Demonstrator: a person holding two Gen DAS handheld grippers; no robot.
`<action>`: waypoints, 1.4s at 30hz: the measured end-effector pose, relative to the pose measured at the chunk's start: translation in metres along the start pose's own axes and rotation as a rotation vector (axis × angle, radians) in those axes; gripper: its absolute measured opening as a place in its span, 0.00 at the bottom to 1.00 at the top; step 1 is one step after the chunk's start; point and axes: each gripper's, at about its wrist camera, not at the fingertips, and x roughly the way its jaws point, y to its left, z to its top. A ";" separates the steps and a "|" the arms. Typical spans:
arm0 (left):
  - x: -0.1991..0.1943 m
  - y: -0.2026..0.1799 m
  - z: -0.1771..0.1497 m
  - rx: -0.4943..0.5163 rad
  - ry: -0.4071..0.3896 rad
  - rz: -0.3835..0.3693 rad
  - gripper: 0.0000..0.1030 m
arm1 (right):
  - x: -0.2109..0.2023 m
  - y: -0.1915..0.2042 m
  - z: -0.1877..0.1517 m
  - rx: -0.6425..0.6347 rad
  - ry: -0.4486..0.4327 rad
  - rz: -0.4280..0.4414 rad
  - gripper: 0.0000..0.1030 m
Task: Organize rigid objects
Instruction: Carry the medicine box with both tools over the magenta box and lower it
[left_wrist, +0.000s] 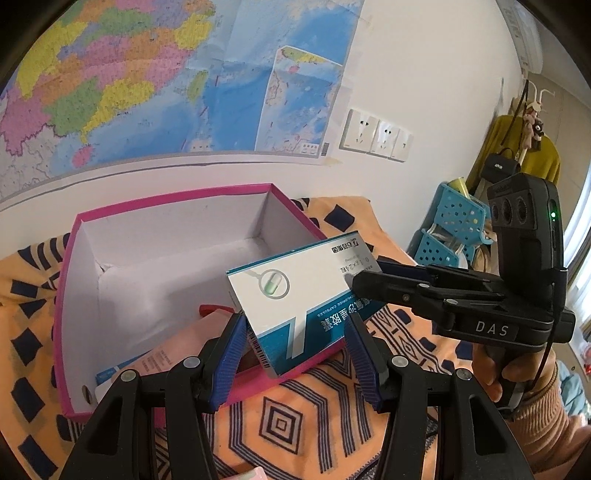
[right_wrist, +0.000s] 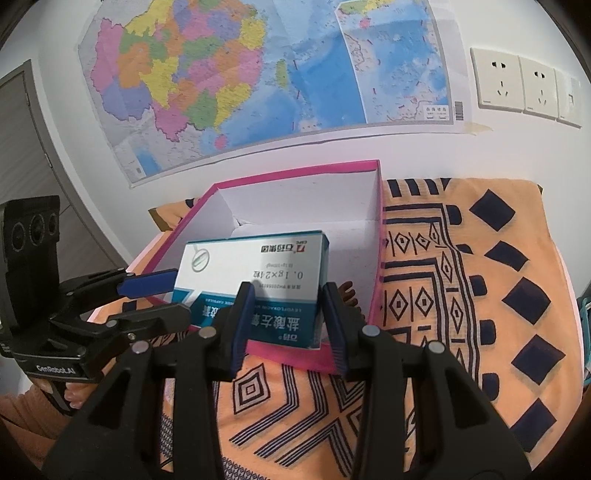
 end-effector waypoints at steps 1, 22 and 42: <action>0.001 0.001 0.001 -0.002 0.002 0.001 0.53 | 0.001 0.000 0.000 0.000 0.001 -0.003 0.40; 0.023 0.012 0.003 -0.050 0.040 0.005 0.53 | 0.018 -0.010 0.002 0.024 0.029 -0.017 0.40; 0.035 0.018 0.004 -0.070 0.069 0.018 0.53 | 0.029 -0.012 0.001 0.033 0.054 -0.040 0.40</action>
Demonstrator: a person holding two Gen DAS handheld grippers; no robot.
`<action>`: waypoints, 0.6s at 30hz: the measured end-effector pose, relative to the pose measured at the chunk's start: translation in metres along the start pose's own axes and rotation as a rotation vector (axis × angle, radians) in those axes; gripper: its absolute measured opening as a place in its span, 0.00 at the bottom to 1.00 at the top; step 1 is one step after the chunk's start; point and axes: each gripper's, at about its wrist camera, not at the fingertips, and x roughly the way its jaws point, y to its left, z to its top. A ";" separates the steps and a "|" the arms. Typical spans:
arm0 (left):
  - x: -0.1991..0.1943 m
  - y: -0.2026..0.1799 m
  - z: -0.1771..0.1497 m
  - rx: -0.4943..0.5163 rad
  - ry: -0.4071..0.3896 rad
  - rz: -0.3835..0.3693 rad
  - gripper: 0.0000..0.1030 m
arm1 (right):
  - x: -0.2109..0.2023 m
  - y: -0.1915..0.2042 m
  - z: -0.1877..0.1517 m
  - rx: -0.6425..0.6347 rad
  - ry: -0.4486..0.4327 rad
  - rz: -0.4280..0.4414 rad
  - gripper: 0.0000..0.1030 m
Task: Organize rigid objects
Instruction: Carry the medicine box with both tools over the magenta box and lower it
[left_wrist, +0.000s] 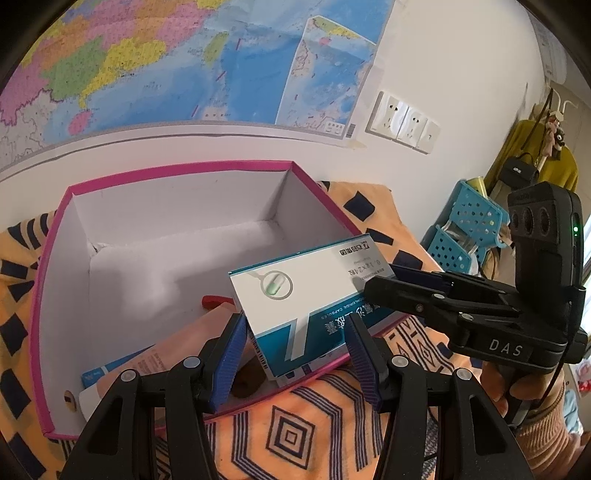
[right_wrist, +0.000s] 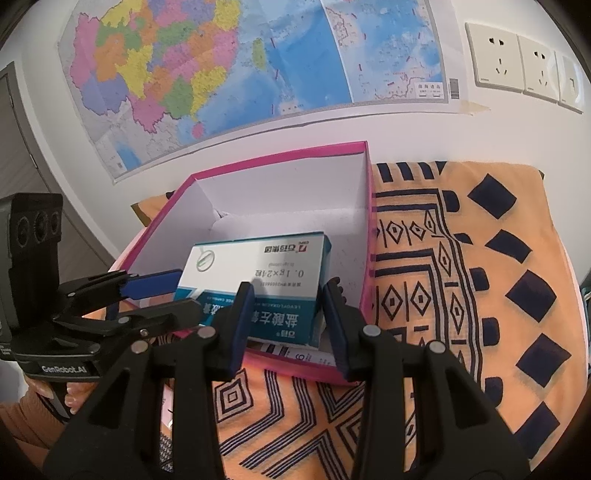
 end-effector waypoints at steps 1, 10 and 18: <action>0.001 0.001 0.000 -0.002 0.004 0.002 0.53 | 0.001 0.000 0.000 0.000 0.002 -0.002 0.40; 0.013 0.007 0.000 -0.032 0.041 0.003 0.53 | 0.007 0.000 -0.001 0.000 0.033 -0.021 0.40; 0.023 0.011 -0.001 -0.053 0.070 -0.005 0.53 | 0.007 0.003 -0.001 -0.012 0.039 -0.048 0.41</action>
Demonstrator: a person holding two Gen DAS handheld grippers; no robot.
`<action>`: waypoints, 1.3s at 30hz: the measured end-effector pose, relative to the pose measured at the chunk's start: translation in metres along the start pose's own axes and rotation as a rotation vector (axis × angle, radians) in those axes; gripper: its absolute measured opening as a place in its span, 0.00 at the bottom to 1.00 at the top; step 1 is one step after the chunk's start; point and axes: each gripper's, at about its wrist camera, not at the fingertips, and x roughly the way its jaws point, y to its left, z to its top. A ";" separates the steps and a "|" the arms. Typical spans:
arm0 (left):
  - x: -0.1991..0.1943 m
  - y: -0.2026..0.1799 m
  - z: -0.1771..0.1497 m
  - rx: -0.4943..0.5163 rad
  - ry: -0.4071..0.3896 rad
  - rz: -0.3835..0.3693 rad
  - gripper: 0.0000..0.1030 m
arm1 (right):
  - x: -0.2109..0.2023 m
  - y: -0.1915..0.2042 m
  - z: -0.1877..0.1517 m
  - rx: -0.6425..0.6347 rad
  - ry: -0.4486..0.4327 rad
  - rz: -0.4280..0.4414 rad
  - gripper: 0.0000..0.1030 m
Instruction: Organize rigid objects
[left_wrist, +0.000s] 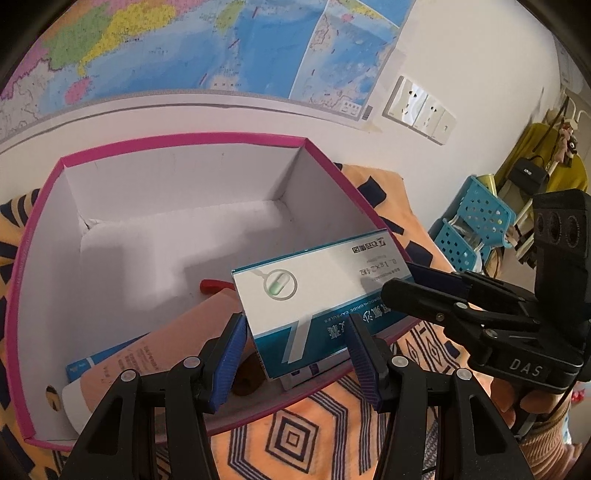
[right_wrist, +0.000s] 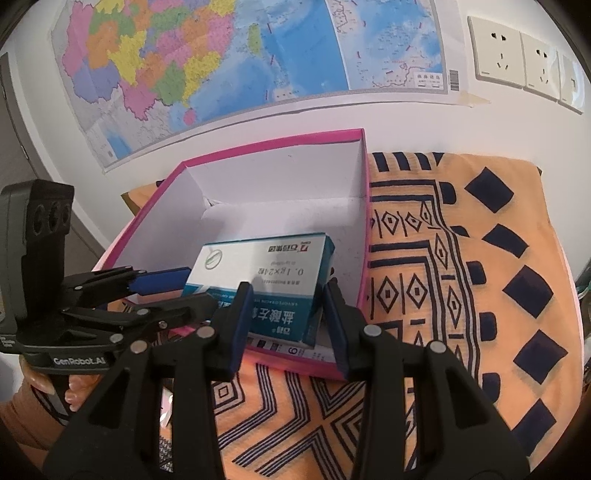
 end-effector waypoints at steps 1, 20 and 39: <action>0.001 0.000 0.000 0.000 0.003 0.001 0.53 | 0.000 0.000 0.000 0.002 -0.001 -0.001 0.41; -0.056 -0.004 -0.032 0.076 -0.176 0.089 0.74 | -0.031 0.005 -0.019 0.033 -0.063 0.079 0.48; -0.098 0.079 -0.134 -0.113 -0.126 0.269 0.83 | 0.008 0.067 -0.088 -0.041 0.137 0.378 0.48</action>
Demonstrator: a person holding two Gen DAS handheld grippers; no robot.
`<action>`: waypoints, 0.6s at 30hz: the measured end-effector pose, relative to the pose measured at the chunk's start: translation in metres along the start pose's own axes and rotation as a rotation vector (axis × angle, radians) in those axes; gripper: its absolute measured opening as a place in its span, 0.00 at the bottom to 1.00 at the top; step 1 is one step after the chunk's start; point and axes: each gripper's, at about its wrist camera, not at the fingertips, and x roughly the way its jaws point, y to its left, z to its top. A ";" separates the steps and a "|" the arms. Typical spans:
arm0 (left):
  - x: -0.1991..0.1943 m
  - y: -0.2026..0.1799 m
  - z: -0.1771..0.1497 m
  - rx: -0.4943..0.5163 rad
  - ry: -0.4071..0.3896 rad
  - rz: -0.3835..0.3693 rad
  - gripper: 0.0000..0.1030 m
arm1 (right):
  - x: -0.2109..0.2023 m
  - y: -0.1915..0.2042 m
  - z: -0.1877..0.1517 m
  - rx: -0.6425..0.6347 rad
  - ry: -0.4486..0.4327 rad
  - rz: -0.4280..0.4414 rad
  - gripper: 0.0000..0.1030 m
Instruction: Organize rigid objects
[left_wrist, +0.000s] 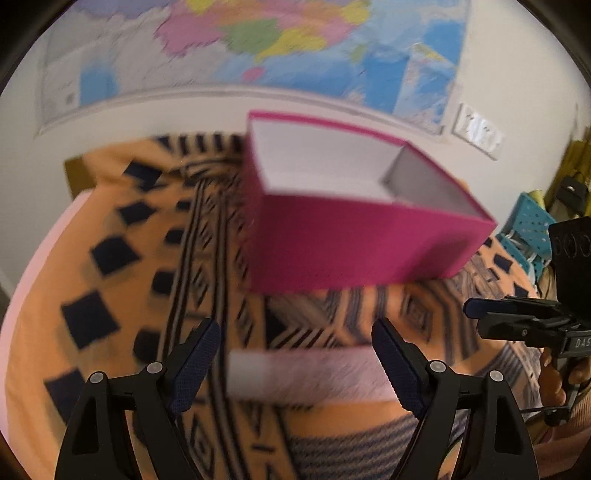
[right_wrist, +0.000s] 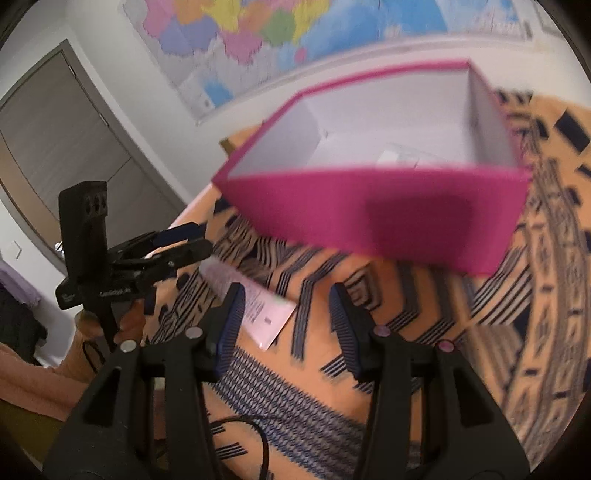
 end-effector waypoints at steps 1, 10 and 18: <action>0.000 0.003 -0.004 -0.007 0.010 0.000 0.83 | 0.005 0.000 -0.001 0.008 0.012 0.011 0.48; 0.008 0.008 -0.019 -0.023 0.056 -0.026 0.79 | 0.049 0.006 -0.013 0.034 0.118 0.055 0.48; 0.010 0.012 -0.021 -0.047 0.073 -0.061 0.68 | 0.062 0.003 -0.021 0.059 0.144 0.052 0.48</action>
